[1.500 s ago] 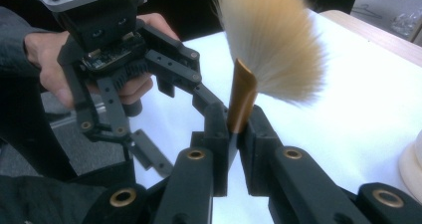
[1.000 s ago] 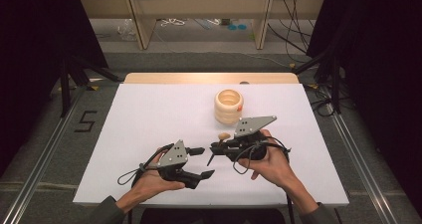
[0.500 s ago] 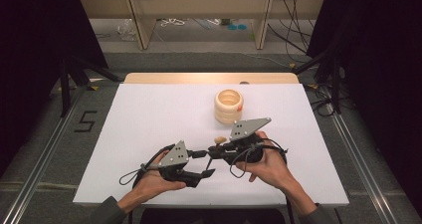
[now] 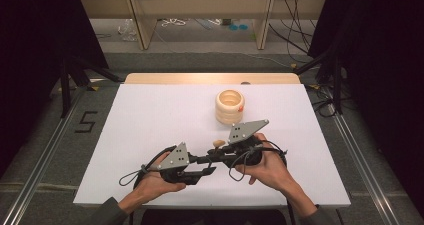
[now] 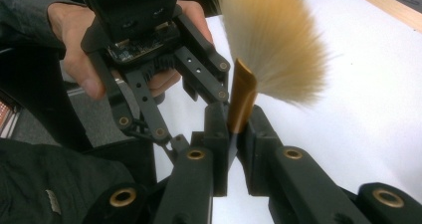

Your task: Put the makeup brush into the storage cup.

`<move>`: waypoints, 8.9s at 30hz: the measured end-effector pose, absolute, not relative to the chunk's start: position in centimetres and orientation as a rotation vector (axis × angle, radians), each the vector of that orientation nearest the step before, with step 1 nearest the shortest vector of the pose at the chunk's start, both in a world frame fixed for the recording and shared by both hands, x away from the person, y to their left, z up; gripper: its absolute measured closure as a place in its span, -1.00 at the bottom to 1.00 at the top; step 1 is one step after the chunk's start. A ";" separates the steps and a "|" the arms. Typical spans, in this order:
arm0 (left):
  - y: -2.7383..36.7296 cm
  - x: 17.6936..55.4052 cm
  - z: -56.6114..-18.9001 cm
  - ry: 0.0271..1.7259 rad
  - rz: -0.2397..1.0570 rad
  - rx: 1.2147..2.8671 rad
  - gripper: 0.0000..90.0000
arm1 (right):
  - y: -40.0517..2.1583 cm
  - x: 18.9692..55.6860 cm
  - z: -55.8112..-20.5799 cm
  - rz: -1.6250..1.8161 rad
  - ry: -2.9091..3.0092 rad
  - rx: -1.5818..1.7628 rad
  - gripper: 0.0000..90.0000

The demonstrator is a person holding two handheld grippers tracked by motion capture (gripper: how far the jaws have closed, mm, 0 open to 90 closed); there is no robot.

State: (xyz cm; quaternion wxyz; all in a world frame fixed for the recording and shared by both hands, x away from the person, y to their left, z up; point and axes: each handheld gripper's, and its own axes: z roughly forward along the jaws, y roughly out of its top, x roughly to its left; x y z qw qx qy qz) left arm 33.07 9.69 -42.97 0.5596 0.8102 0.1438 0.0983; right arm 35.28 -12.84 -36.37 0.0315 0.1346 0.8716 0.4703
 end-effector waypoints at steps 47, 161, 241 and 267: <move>11.1 33.6 -42.3 0.484 0.222 1.721 0.87 | -13.2 35.7 -36.1 1.791 2.300 0.505 -0.01; 14.5 30.8 -43.3 0.637 0.412 1.815 -0.62 | -18.0 45.8 -34.8 1.627 2.196 0.795 0.85; 13.9 30.8 -43.5 0.609 0.397 1.848 -0.62 | -16.4 55.7 -37.4 1.476 2.101 1.014 0.84; 13.9 30.8 -43.4 0.601 0.402 1.849 -0.62 | -17.0 55.5 -40.3 1.402 2.122 1.156 0.00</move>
